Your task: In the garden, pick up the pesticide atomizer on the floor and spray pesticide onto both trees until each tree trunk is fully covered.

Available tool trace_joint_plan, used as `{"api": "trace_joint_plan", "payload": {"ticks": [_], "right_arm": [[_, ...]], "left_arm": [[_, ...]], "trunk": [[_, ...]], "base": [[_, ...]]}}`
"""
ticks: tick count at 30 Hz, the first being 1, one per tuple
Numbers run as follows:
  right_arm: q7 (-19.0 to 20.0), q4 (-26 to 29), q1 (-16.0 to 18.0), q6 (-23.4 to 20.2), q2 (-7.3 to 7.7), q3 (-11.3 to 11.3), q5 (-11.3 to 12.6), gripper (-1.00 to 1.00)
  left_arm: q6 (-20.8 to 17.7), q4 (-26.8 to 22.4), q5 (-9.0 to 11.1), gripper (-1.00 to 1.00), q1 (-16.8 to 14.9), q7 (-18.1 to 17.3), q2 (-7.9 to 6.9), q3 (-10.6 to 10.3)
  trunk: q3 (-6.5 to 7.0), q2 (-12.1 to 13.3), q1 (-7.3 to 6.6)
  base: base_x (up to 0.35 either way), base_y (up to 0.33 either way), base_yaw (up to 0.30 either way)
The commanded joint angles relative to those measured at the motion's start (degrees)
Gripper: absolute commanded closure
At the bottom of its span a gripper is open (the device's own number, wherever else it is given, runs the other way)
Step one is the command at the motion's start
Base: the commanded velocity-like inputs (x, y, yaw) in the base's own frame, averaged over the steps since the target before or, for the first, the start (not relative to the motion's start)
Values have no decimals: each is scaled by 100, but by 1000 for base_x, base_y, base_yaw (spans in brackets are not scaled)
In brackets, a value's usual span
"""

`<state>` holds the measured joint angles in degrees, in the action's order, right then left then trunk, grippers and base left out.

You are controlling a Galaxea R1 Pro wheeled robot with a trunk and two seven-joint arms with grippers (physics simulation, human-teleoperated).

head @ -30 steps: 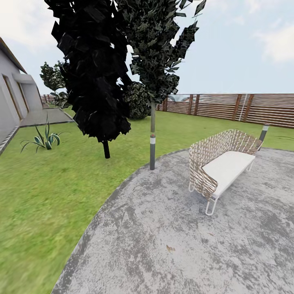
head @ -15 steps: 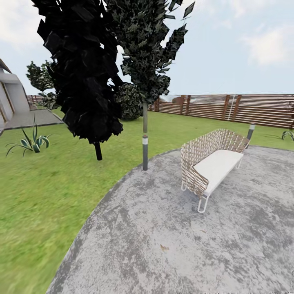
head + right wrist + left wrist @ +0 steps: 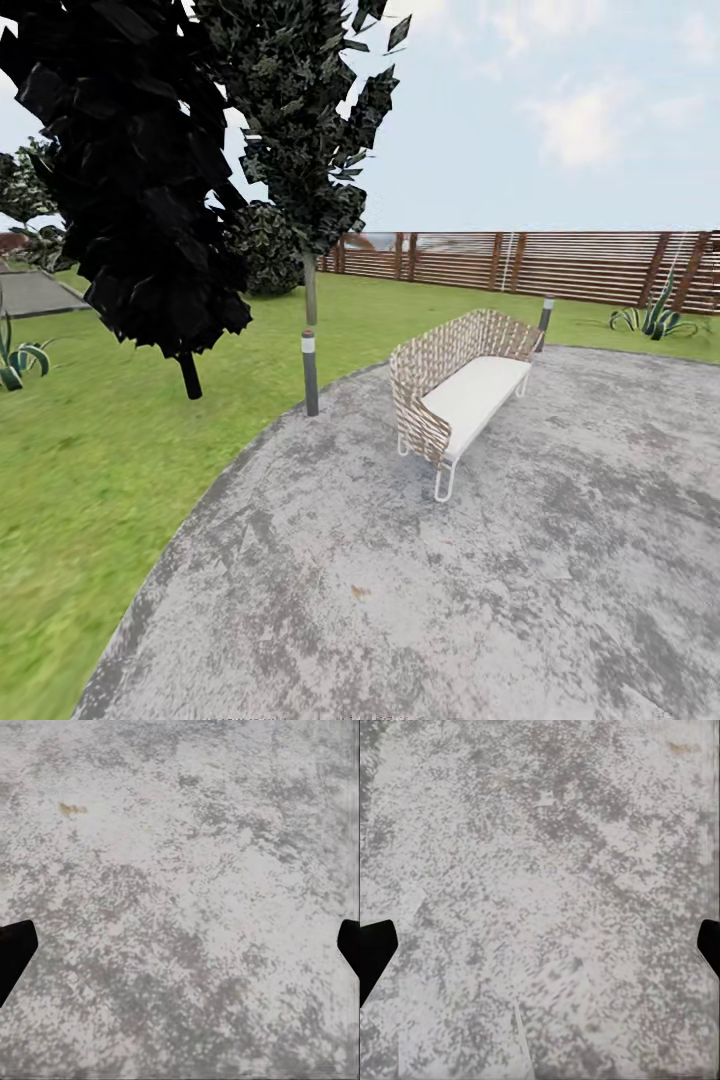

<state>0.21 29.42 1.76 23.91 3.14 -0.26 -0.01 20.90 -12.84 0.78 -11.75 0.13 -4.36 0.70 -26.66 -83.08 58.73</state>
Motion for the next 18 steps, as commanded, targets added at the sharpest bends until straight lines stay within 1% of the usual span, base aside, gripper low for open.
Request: {"api": "trace_joint_plan", "payload": {"ticks": [1, 9, 18], "right_arm": [[-1, 2, 0, 0, 1, 0, 0, -100], [-3, 4, 0, 0, 2, -1, -1, -100], [-3, 2, 0, 0, 2, 0, -1, -100]], "left_arm": [[0, 0, 0, -100, -1, -1, -1, 0], [2, 1, 1, -100, -3, -5, -4, 0], [2, 1, 0, -100, -3, -5, -4, 0]], "trunk": [[0, 0, 0], [0, 0, 0], [0, 0, 0]], "base": [[-233, -169, -287], [-234, -170, -281], [-234, -170, -235]]}}
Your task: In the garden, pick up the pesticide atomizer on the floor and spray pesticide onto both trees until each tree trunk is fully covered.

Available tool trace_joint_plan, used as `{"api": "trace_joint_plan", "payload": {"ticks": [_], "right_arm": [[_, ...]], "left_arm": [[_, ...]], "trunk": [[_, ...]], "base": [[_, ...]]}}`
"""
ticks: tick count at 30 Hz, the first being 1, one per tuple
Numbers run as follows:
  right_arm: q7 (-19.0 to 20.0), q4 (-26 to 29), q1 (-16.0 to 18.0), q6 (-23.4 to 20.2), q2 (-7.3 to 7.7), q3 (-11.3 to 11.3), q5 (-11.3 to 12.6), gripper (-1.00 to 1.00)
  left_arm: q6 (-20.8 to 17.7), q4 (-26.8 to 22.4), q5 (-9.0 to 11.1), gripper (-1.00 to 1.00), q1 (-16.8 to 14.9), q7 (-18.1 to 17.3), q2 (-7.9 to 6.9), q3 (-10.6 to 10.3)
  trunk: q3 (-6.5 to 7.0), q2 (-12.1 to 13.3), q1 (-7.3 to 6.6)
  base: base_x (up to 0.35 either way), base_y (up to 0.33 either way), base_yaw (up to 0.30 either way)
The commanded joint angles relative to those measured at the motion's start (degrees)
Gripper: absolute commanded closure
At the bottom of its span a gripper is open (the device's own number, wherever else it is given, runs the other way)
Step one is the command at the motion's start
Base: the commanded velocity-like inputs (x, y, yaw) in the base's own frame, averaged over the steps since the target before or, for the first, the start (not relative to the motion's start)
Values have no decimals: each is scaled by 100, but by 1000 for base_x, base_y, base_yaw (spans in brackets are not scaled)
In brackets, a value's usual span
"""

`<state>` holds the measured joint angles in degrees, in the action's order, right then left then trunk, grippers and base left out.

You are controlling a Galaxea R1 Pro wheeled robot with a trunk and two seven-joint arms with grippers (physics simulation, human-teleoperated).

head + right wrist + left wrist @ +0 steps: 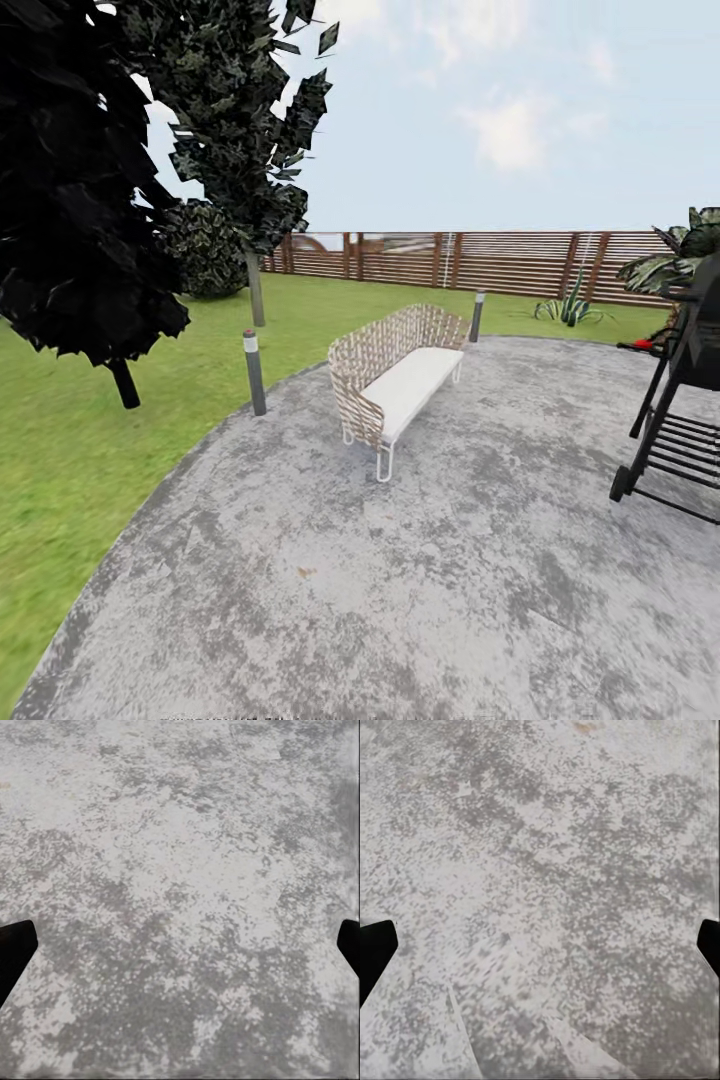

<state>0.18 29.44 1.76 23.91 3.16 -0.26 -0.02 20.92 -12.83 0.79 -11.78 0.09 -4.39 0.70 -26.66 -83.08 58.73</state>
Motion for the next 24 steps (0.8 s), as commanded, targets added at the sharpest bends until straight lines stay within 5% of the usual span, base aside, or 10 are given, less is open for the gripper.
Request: {"api": "trace_joint_plan", "payload": {"ticks": [1, 24], "right_arm": [[0, 0, 0, 0, 0, 0, -2, -100], [0, -15, 0, 8, -1, 0, -14, -100]], "left_arm": [[0, 0, 0, -100, 0, 0, 0, 0], [0, 0, -3, -100, 0, 0, 17, -4]], "trunk": [[0, 0, 0], [0, 0, 0]], "base": [[-234, -170, -227], [-234, -170, -191]]}}
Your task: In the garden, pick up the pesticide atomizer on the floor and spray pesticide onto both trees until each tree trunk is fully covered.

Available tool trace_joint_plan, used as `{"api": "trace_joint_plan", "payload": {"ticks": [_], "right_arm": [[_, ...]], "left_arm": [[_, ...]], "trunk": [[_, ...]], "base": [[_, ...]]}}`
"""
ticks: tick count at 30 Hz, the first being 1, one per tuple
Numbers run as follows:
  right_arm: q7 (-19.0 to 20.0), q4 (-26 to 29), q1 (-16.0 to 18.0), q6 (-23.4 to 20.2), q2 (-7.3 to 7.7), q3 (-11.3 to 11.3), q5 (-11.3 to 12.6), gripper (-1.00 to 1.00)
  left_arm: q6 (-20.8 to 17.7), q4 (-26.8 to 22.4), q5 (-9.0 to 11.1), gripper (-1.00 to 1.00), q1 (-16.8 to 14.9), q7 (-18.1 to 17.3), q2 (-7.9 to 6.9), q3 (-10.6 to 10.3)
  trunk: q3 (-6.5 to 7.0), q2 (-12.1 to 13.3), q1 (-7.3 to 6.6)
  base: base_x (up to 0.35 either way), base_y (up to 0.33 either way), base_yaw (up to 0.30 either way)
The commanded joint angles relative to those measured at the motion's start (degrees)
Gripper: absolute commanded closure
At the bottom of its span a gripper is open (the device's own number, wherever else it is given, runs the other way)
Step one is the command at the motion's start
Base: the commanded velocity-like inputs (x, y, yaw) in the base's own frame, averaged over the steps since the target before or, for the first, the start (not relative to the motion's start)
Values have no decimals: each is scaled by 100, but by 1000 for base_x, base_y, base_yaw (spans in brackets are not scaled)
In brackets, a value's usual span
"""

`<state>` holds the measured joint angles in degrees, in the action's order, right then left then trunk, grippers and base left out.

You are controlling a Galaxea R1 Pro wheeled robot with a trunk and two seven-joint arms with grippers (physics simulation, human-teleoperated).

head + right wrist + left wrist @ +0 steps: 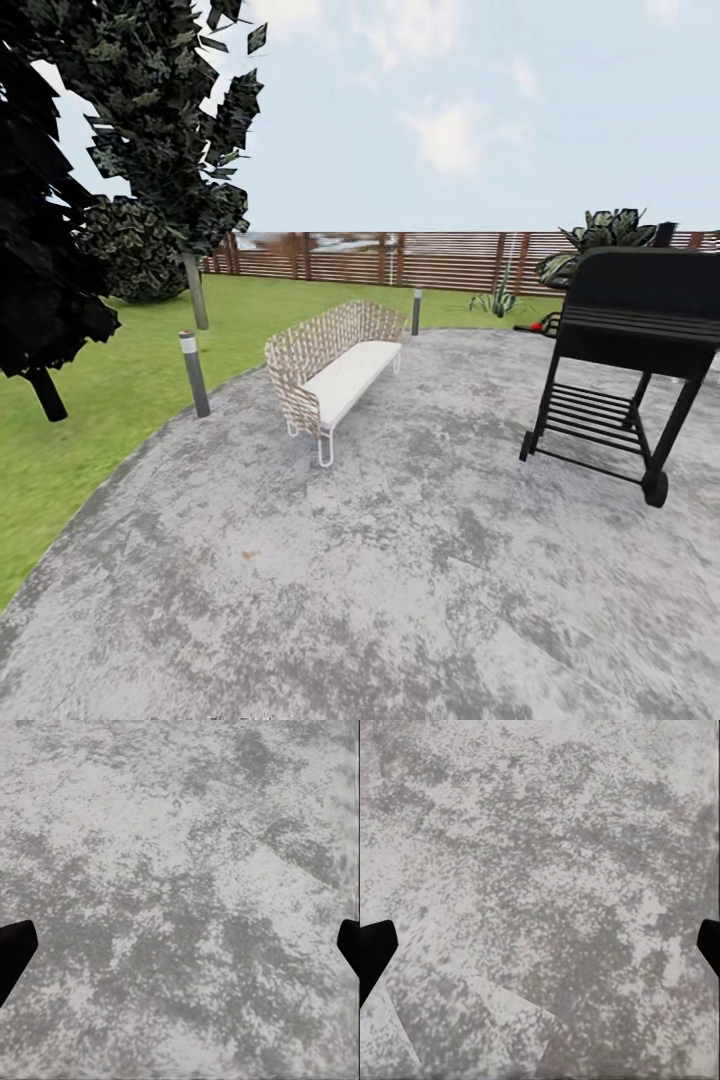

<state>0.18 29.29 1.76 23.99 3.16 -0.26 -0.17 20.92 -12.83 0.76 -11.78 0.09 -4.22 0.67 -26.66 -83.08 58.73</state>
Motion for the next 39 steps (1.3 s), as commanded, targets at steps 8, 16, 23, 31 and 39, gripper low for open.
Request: {"api": "trace_joint_plan", "payload": {"ticks": [8, 16, 23, 31, 39], "right_arm": [[-2, -2, 0, 1, 1, 0, -3, -100], [-10, -22, 0, -4, 1, 0, -15, -100], [-25, -25, 0, -5, 0, 0, -26, -100], [-25, 11, 0, 0, -6, 0, -3, -100], [-13, 15, 0, 1, -7, 0, 8, -100]], "left_arm": [[-1, 0, -2, -100, 0, 0, 0, 2], [0, 0, -1, -100, 0, 5, 0, 4], [0, 0, -2, -100, 0, 16, 3, 3], [0, 0, 3, -100, 0, 39, 4, 4], [12, 67, 3, -100, 0, 61, 3, 4]], "trunk": [[0, 0, 0], [0, 0, 0], [0, 0, 0], [0, 0, 0], [0, 0, 0]], "base": [[-228, -181, -111], [-166, -227, -11], [-109, -247, 0], [-100, -250, -9], [-18, -261, -267]]}}
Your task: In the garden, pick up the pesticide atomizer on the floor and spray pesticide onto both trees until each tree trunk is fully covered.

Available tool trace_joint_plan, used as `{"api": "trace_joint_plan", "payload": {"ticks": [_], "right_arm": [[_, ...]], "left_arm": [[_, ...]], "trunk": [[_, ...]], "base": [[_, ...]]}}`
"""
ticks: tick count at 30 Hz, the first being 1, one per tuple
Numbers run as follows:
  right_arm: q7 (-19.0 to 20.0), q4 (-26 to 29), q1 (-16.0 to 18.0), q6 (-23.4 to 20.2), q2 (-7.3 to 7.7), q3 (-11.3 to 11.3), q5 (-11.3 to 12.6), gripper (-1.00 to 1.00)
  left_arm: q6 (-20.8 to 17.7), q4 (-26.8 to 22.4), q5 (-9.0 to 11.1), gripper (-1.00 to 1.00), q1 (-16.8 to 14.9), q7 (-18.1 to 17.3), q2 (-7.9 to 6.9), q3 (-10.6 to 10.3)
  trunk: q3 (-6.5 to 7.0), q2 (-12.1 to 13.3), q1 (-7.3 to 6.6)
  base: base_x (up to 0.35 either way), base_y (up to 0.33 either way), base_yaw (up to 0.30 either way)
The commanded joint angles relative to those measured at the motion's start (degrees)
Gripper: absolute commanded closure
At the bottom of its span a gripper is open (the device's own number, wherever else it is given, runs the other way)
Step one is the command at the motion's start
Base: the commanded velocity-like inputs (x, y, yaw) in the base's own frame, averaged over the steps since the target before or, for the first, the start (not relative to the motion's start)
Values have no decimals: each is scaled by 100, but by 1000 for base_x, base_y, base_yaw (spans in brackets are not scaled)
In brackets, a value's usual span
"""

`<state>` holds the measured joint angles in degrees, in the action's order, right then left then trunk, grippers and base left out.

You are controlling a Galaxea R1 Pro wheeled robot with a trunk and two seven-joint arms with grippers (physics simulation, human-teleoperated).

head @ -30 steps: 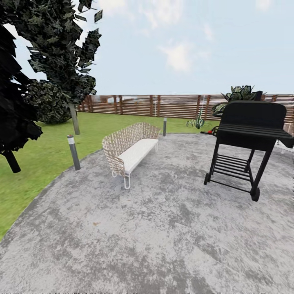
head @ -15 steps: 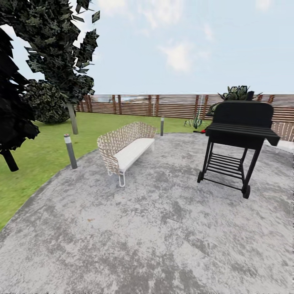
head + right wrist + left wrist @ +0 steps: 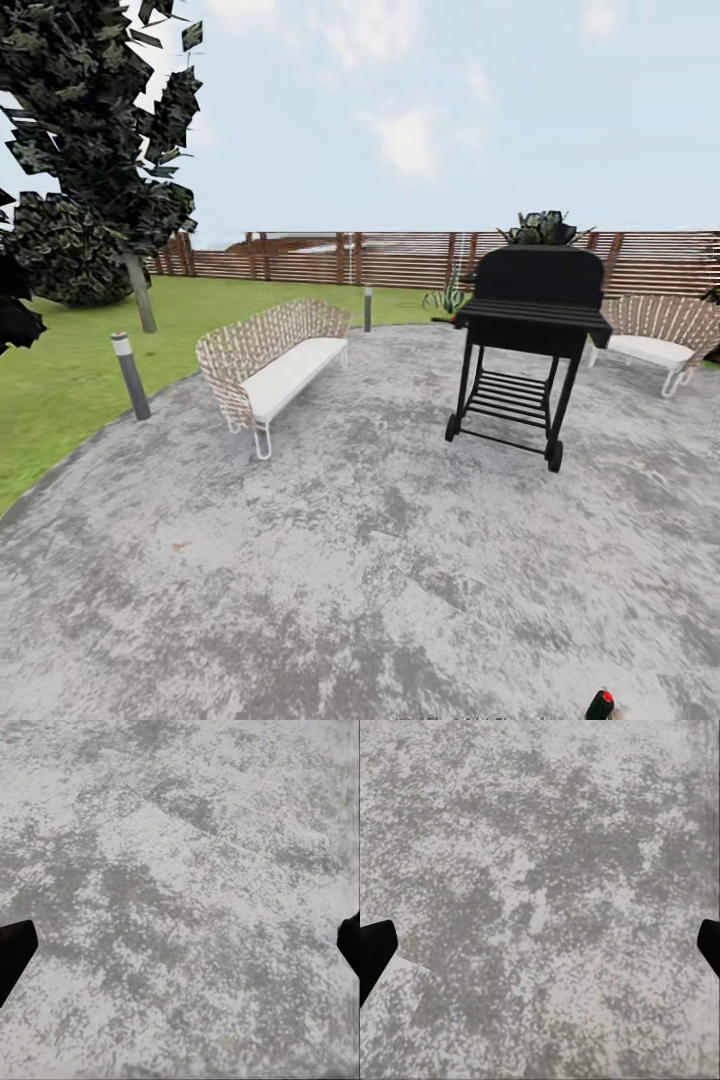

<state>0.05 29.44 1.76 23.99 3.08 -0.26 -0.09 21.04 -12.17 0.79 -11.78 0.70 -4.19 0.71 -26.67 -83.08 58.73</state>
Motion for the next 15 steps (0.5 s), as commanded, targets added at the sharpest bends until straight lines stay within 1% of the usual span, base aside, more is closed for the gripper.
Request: {"api": "trace_joint_plan", "payload": {"ticks": [1, 15], "right_arm": [[-1, 0, 0, 0, 0, 0, 0, -100], [-10, 0, 0, 0, -1, 0, 0, -100]], "left_arm": [[0, 8, 0, -100, 0, 0, 2, 1], [-3, 14, 0, -100, 0, 1, 5, 8]], "trunk": [[0, 0, 0], [0, 0, 0]], "base": [[-1, -266, -298], [0, -269, -298]]}}
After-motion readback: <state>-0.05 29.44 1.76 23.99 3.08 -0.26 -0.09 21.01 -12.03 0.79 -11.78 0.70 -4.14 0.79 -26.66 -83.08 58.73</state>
